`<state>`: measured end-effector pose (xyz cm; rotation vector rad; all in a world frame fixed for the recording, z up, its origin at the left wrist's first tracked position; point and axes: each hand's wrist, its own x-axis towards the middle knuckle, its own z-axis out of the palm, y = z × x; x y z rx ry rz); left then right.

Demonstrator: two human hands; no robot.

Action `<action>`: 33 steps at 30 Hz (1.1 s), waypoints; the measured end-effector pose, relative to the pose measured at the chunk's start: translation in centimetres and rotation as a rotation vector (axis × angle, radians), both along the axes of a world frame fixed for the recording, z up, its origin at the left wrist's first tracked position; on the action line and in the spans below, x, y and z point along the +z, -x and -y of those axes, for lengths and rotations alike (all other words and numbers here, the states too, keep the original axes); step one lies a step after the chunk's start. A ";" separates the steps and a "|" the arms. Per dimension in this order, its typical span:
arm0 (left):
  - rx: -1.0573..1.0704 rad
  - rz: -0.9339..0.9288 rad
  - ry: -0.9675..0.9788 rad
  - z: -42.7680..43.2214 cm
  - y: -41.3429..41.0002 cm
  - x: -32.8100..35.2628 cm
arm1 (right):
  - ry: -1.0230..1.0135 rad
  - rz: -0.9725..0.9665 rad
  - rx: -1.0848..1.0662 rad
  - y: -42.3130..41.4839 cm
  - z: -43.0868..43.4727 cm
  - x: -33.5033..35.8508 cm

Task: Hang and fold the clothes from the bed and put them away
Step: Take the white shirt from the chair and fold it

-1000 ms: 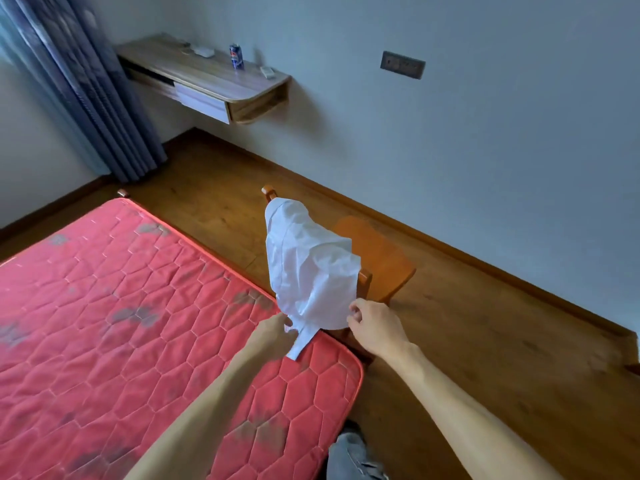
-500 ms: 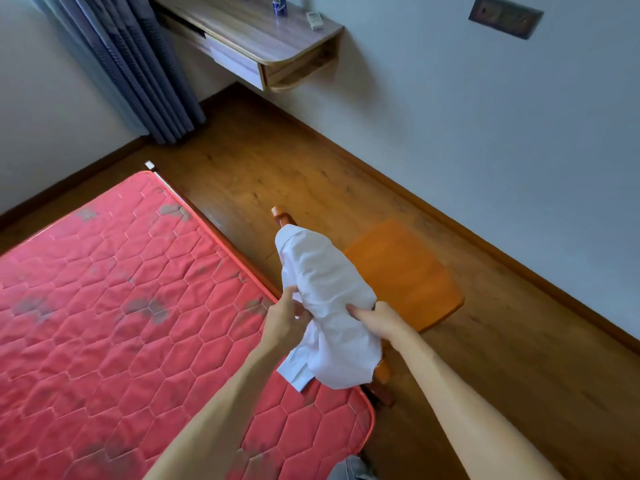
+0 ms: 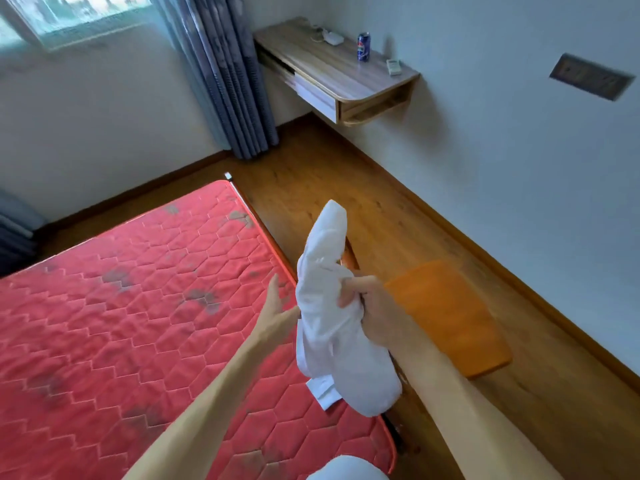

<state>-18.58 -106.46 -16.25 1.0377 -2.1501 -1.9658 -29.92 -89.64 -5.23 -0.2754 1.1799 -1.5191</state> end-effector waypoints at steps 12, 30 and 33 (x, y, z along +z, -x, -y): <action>0.062 -0.230 0.031 2.4 -14.6 9.8 | 0.026 -0.246 -0.074 -8.7 -1.8 5.2; -0.019 -0.200 1.178 4.3 -46.6 21.9 | 0.312 -1.447 0.211 -41.0 10.2 7.3; -0.054 -0.138 1.243 4.8 -49.3 21.9 | 0.468 -1.407 0.412 -43.8 13.8 8.3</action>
